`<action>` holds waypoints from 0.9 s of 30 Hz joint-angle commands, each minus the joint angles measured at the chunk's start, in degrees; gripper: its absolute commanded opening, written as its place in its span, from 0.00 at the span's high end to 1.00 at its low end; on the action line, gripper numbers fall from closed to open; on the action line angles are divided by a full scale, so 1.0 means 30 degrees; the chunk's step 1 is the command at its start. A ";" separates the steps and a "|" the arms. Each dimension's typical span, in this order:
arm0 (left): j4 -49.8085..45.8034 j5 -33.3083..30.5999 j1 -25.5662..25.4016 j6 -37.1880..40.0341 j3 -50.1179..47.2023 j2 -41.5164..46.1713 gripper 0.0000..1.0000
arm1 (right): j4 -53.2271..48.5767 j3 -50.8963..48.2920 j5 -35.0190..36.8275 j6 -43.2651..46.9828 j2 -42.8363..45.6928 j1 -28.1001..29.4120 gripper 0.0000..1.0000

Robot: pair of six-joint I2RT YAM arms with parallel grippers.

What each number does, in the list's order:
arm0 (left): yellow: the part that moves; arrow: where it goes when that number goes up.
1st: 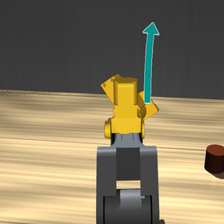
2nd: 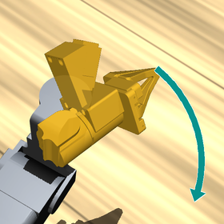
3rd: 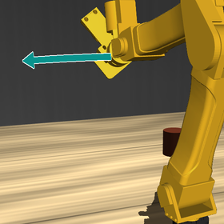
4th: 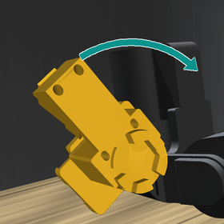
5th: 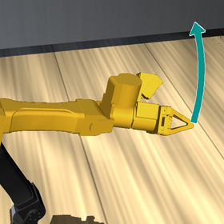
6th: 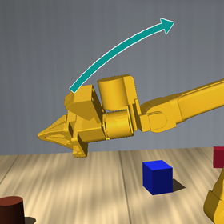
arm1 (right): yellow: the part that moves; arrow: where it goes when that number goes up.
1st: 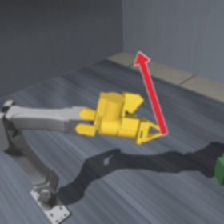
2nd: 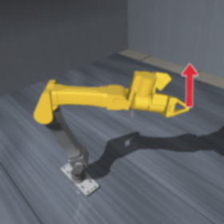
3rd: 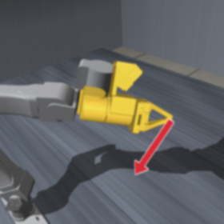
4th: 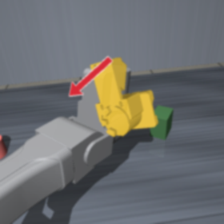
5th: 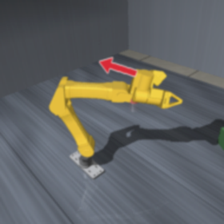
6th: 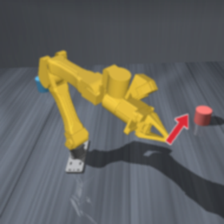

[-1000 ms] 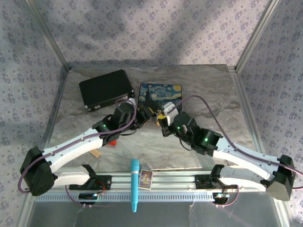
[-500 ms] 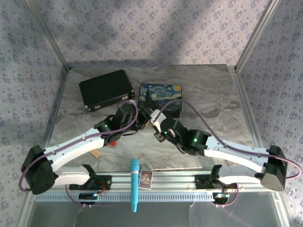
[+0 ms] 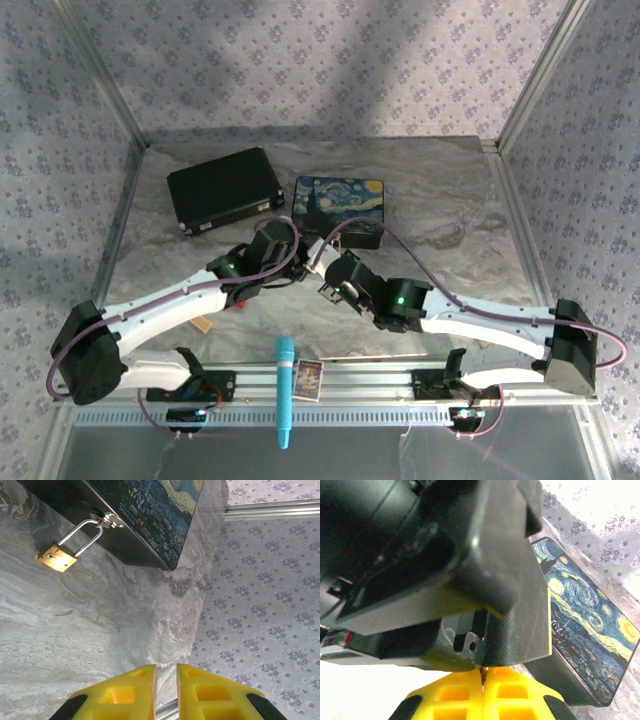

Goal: Unlock the padlock with the key

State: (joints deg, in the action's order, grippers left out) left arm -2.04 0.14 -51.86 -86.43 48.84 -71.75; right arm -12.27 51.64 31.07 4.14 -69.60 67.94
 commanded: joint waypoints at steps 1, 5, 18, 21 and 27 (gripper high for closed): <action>-0.1337 -0.0588 0.0014 -0.0042 0.0447 0.0155 0.84 | -0.0447 0.0622 0.1036 0.0397 -0.0384 0.0160 1.00; -0.1447 -0.0736 0.0044 -0.0193 0.0185 0.0171 0.90 | -0.0374 0.0563 0.0958 0.0206 -0.0470 0.0175 1.00; -0.0848 -0.1331 0.0247 0.1949 0.0129 0.0537 1.00 | 0.0805 -0.1463 -0.6433 -0.4636 0.3496 -0.3318 0.01; -0.0020 -0.1728 0.0451 0.3200 -0.0171 0.1013 1.00 | 0.2484 -0.2737 -1.2288 -0.7285 0.5268 -0.7090 0.01; 0.2799 -0.0746 0.0596 0.7909 -0.0176 0.1530 1.00 | 0.9940 -0.5038 -2.2199 -1.5930 0.4617 -1.2471 0.01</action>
State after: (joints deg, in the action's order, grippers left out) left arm 0.03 -3.01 -50.17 -72.14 48.66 -68.97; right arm 4.86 38.63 -15.40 -27.53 -52.95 32.97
